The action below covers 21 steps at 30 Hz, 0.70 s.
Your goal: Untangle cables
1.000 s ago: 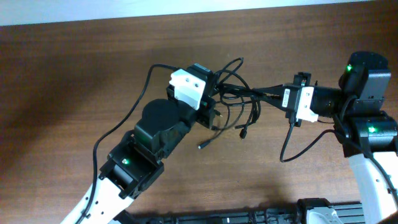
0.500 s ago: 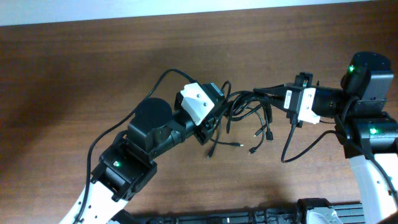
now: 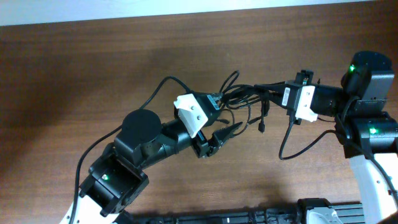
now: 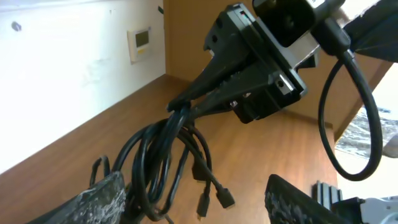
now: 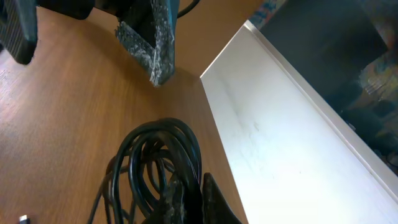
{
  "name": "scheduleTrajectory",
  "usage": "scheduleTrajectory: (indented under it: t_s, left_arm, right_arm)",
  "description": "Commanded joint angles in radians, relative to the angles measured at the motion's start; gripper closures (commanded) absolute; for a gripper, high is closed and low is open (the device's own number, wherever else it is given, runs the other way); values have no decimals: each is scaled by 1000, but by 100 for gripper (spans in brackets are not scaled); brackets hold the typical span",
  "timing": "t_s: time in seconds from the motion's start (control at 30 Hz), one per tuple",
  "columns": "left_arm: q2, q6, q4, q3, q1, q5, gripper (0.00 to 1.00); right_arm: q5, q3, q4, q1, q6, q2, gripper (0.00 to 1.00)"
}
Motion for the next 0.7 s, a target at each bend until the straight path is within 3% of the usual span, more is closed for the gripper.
scheduleTrajectory:
  t_s: [0.0, 0.13, 0.3, 0.43, 0.67]
  left_arm:
    - [3, -22, -5, 11, -2, 4, 29]
    - [5, -19, -36, 11, -2, -181, 31]
    - [5, 70, -75, 11, -2, -342, 34]
    - [18, 70, -55, 11, -2, -339, 34]
    - [77, 70, -9, 11, -2, -84, 33]
  right_arm:
    - [-63, 8, 8, -2, 8, -11, 96]
    - [-92, 8, 7, -2, 8, -11, 96]
    - [-117, 8, 7, -2, 8, -11, 96]
    - [-160, 8, 8, -2, 8, -11, 96]
    - [-166, 8, 11, -2, 7, -11, 96]
